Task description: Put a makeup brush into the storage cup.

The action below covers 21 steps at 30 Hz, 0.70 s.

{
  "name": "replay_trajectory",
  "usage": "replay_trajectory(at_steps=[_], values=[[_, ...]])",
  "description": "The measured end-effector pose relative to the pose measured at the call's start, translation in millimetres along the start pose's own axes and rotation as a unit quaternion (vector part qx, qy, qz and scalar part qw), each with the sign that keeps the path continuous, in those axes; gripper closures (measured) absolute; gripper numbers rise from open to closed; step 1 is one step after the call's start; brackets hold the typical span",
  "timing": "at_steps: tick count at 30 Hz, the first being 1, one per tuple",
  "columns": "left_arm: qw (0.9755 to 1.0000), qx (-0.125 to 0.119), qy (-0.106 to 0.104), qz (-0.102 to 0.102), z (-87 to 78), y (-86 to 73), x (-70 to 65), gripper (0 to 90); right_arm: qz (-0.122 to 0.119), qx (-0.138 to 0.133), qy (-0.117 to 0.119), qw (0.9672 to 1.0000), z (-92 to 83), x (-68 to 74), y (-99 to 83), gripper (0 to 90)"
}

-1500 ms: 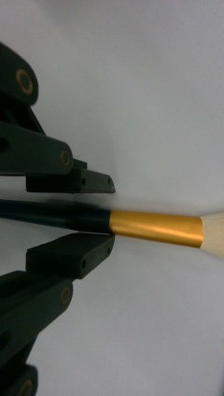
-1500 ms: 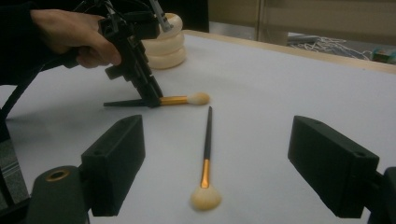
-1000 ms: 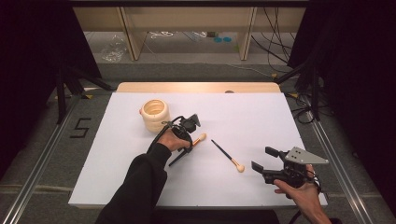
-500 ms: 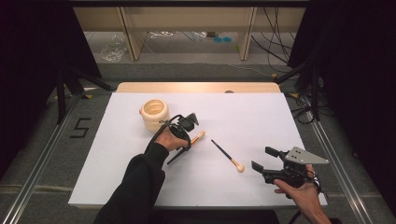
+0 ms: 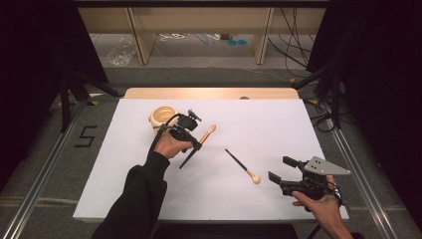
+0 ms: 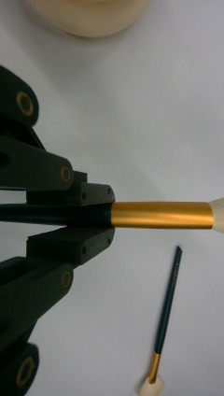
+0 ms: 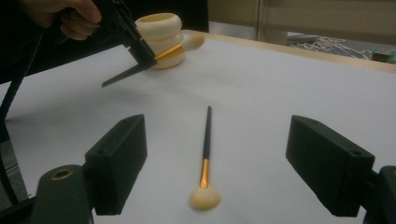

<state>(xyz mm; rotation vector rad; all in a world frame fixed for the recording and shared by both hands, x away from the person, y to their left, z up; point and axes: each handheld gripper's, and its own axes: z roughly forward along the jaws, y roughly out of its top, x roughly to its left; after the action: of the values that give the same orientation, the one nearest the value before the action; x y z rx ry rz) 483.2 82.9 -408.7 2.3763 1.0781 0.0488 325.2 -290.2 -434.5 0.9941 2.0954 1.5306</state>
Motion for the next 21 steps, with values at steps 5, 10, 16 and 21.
replay_trajectory(at_steps=[5,10,16,21], values=[[0.9998,-0.020,-0.008,0.002,-12.6,-1.9,1.6,78.5,0.001,-0.001,0.003,1.0000,-0.1,-0.3,0.0,21.5],[0.9991,-0.043,-0.002,0.004,-28.8,-3.9,4.9,78.5,-0.002,-0.004,0.001,1.0000,0.8,-0.8,-0.3,21.5],[0.9960,-0.087,-0.007,-0.016,-44.3,-2.9,4.0,78.5,-0.003,-0.004,-0.002,1.0000,0.1,-1.4,-0.3,21.5],[0.9949,-0.099,-0.004,-0.019,-49.8,-2.9,5.6,78.5,-0.001,-0.003,-0.003,1.0000,-1.0,-1.2,0.0,21.5]])
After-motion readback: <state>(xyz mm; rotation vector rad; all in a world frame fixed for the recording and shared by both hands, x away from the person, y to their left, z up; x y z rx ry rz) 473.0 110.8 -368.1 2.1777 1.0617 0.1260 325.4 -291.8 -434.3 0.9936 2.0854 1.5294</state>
